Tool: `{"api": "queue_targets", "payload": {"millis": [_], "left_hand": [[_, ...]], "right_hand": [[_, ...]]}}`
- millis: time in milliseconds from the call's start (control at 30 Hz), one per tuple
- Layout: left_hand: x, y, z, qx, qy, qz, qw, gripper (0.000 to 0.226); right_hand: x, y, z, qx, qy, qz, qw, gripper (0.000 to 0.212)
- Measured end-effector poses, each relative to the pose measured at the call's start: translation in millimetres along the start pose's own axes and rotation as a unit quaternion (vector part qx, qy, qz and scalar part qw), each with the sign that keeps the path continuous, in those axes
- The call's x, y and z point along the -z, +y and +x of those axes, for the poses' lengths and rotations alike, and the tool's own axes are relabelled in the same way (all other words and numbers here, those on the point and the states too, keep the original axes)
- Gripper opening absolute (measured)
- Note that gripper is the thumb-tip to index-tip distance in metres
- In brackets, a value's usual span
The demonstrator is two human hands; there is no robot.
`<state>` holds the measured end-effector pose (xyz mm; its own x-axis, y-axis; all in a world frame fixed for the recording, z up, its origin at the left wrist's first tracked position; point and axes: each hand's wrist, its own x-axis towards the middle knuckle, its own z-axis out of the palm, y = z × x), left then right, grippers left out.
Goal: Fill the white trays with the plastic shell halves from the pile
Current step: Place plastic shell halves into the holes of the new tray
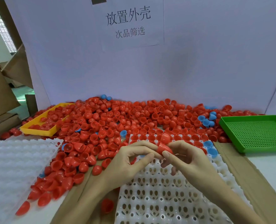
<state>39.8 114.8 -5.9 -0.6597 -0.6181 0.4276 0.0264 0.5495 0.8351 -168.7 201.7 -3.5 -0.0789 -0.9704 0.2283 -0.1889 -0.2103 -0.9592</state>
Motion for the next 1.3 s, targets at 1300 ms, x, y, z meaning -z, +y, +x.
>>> {"api": "queue_targets", "payload": {"millis": [1300], "left_hand": [[-19, -7, 4, 0.072, 0.058, -0.06, 0.994, 0.035]], "right_hand": [[-14, 7, -5, 0.106, 0.013, -0.188, 0.976, 0.038]]}}
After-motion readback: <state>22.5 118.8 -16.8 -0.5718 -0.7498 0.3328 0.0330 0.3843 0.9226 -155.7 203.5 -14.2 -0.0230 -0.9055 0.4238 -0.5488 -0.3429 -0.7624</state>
